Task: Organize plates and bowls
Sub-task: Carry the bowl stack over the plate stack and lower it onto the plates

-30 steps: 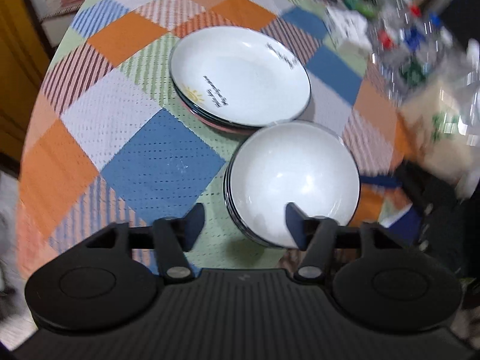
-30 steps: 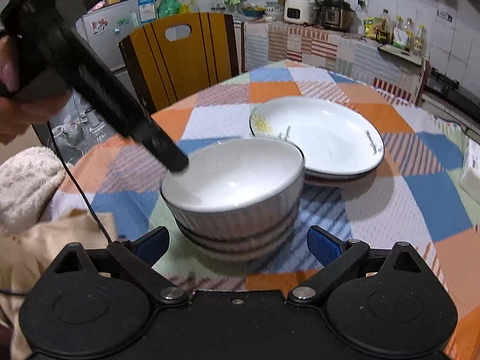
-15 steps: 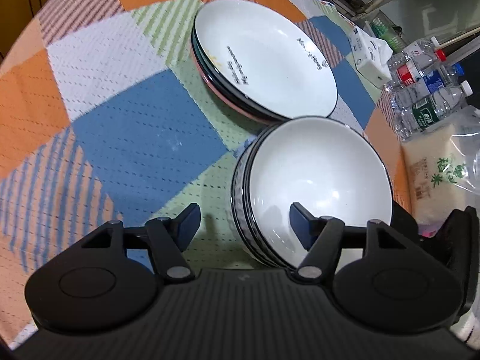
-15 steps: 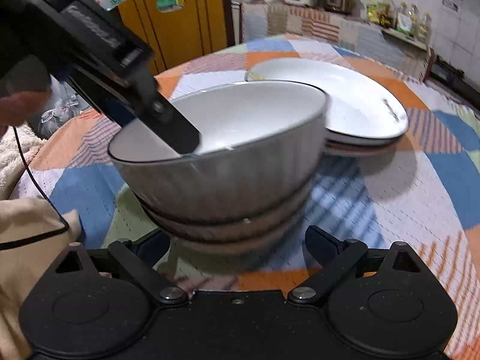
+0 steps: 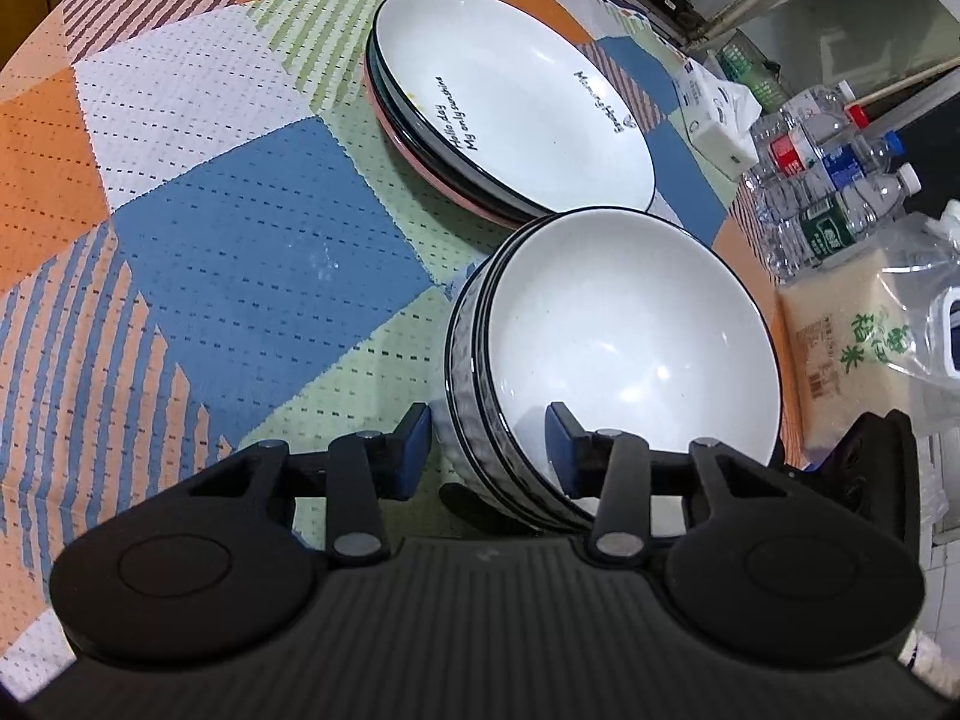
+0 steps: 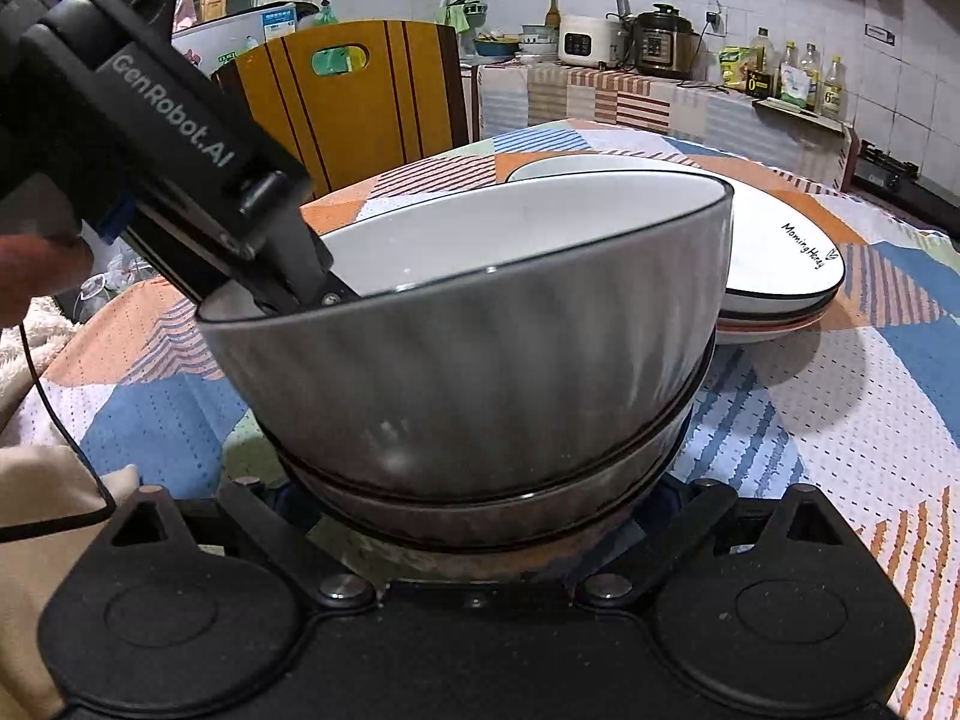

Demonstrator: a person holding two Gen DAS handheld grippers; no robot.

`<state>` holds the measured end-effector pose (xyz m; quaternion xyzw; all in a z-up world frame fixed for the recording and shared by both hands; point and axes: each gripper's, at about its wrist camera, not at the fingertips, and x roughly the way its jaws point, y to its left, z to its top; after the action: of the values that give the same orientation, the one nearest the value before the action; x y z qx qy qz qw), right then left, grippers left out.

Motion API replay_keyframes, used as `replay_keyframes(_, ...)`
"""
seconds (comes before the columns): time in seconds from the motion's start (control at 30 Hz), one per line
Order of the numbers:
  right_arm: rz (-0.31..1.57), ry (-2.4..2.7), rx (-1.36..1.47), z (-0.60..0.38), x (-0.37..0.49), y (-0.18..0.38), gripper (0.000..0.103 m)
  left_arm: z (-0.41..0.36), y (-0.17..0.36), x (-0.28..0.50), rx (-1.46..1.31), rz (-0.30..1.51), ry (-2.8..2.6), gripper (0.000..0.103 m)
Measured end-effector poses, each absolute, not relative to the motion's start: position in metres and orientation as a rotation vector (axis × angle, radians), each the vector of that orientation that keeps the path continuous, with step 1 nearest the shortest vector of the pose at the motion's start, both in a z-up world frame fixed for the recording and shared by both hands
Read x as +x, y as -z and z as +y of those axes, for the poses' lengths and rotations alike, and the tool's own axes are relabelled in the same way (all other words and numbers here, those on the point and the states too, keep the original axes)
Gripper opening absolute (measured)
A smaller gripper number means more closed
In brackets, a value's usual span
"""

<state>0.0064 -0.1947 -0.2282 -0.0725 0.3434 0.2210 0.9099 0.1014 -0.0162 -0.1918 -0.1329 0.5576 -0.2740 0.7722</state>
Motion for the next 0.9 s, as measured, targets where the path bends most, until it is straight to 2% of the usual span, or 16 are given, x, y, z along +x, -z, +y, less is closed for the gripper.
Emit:
replay_keyframes(0.2,0.697,-0.442,-0.148,-0.193,-0.006,0.224,0.099,-0.017,0.179,0.095,-0.269,1.219,0.621,0.04)
replay_keyframes(0.43,0.636,-0.435,-0.182,-0.194,-0.005,0.194,0.099,-0.019,0.139,0.099,-0.232,1.158,0.645,0.04)
replay_keyframes(0.63,0.588,-0.438,-0.211,-0.198,0.018,0.166,0.099,-0.025,0.108,0.123,-0.213,1.126,0.653,0.04)
replay_keyframes(0.9,0.597,-0.46,-0.271,-0.203,0.057,0.142,0.099,-0.039,0.088,0.171,-0.21,1.179,0.654,0.04)
